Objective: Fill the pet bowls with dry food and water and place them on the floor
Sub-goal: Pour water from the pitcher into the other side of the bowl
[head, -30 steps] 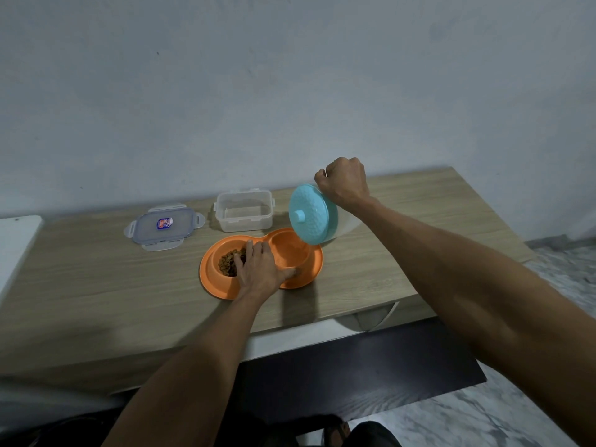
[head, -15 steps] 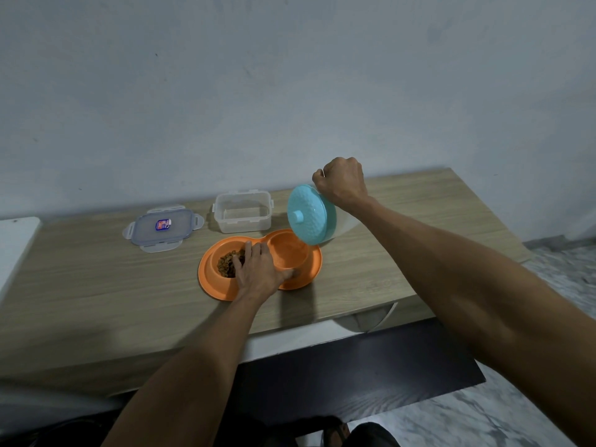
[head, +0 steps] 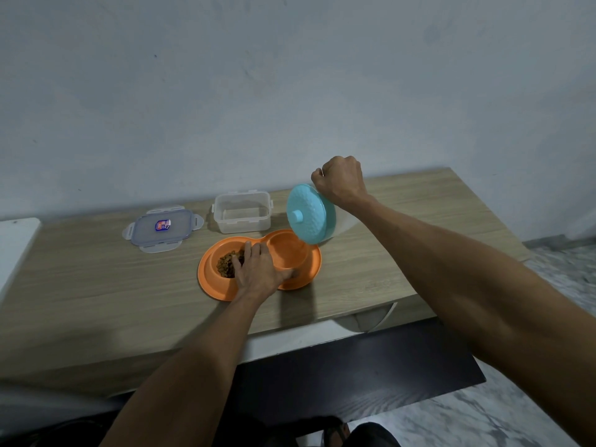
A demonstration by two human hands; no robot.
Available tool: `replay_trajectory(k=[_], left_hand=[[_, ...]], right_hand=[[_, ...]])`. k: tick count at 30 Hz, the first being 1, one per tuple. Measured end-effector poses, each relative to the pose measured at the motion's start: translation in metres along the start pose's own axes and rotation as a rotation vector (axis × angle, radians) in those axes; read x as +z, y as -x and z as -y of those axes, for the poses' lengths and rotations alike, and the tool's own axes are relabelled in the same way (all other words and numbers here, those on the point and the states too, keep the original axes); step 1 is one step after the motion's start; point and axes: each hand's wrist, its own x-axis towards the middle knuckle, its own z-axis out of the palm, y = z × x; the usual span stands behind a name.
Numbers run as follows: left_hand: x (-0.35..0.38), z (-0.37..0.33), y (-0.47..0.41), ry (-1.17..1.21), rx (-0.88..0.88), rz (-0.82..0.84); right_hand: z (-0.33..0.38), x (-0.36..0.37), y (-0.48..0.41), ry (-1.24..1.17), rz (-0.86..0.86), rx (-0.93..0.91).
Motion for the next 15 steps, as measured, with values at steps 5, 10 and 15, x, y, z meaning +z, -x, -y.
replay_trajectory(k=[5,10,15], left_hand=[[0.0009,0.0003,-0.001,-0.008,-0.003,0.006],[0.0012,-0.0003,-0.0006,-0.008,-0.007,0.006],[0.0013,0.0001,-0.0013,-0.007,-0.008,0.003]], right_hand=[[0.0,-0.0002,-0.0013,-0.007,0.002,-0.002],[0.0001,-0.0013,-0.0016,-0.007,0.003,-0.01],[0.0011,-0.0006,-0.0027,-0.02,0.007,-0.016]])
